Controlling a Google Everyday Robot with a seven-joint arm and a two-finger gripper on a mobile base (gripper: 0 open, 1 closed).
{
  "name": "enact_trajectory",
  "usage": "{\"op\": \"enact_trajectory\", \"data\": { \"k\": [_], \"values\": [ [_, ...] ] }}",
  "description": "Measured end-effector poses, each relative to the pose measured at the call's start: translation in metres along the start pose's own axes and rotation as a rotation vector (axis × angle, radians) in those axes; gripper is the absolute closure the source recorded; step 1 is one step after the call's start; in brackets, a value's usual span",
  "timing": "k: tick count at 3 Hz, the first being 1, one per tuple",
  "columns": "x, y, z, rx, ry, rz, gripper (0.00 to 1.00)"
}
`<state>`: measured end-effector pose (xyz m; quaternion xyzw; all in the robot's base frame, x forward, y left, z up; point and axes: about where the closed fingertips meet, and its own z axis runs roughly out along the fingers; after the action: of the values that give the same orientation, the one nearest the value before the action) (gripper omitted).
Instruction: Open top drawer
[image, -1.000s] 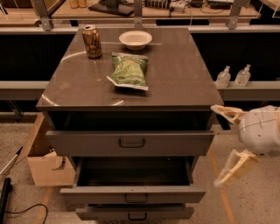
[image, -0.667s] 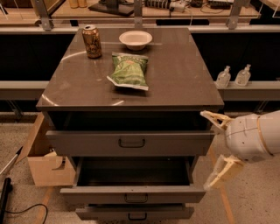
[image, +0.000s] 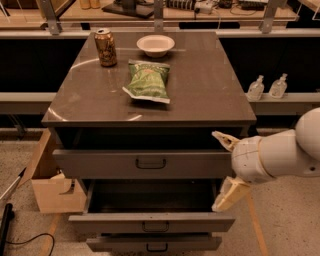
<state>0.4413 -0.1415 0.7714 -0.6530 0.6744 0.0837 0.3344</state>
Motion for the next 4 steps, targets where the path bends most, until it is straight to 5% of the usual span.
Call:
{"op": "enact_trajectory", "data": {
  "k": [4],
  "values": [
    [0.048,-0.038,0.082,-0.055,0.034,0.015,0.0]
  ]
}}
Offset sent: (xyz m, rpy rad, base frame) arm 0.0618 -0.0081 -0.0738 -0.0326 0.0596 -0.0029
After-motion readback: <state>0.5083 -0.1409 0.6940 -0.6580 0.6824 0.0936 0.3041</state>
